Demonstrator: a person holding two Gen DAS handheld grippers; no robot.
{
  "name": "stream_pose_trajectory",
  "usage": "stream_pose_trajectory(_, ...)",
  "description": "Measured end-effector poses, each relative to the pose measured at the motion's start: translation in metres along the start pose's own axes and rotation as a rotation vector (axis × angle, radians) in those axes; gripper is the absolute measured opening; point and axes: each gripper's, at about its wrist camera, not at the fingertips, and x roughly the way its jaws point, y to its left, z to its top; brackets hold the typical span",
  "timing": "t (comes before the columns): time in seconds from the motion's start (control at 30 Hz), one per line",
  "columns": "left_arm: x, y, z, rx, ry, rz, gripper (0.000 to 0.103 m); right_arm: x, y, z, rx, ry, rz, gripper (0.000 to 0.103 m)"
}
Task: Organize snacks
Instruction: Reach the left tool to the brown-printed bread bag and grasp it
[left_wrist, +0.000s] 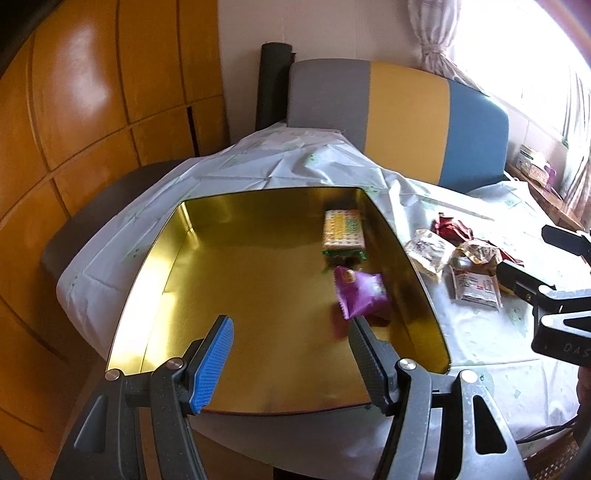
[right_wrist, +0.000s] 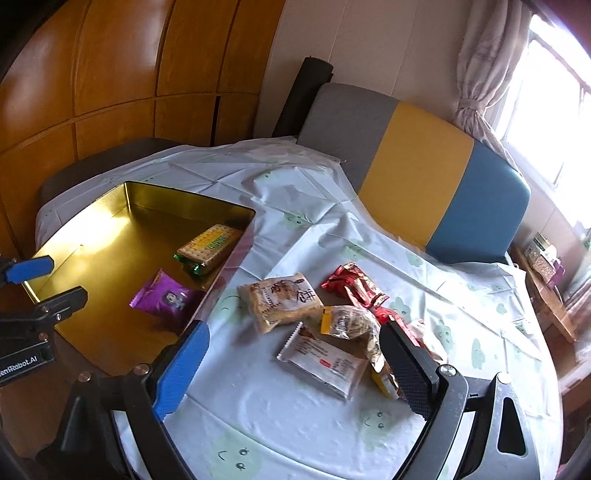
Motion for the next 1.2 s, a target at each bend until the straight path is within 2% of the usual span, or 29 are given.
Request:
stream_pose_trajectory(0.53, -0.006, -0.048, 0.022, 0.126, -0.035, -0.065, 0.066, 0.005, -0.036, -0.011, -0.015, 0.031, -0.029, 0.094)
stream_pose_trajectory(0.67, -0.005, -0.062, 0.033, 0.178, -0.032, -0.119, 0.066, 0.007, -0.059, -0.015, -0.046, 0.062, -0.064, 0.095)
stream_pose_trajectory(0.8, 0.002, -0.079, 0.049, 0.206, 0.002, -0.218, 0.066, 0.015, -0.106, -0.027, -0.008, 0.124, -0.104, 0.095)
stream_pose_trajectory(0.9, 0.010, -0.101, 0.059, 0.276, 0.031, -0.267, 0.066, 0.022, -0.136, -0.039, 0.042, 0.158, -0.125, 0.095)
stream_pose_trajectory(1.0, 0.021, -0.125, 0.069, 0.365, 0.041, -0.281, 0.066, 0.029, -0.164, -0.053, 0.130, 0.181, -0.124, 0.095)
stream_pose_trajectory(1.1, 0.037, -0.148, 0.079, 0.464, 0.061, -0.293, 0.066, 0.035, -0.186, -0.063, 0.227, 0.194, -0.093, 0.095)
stream_pose_trajectory(1.2, 0.064, -0.167, 0.084, 0.579, 0.130, -0.283, 0.068, 0.039, -0.197, -0.064, 0.285, 0.207, -0.056, 0.095)
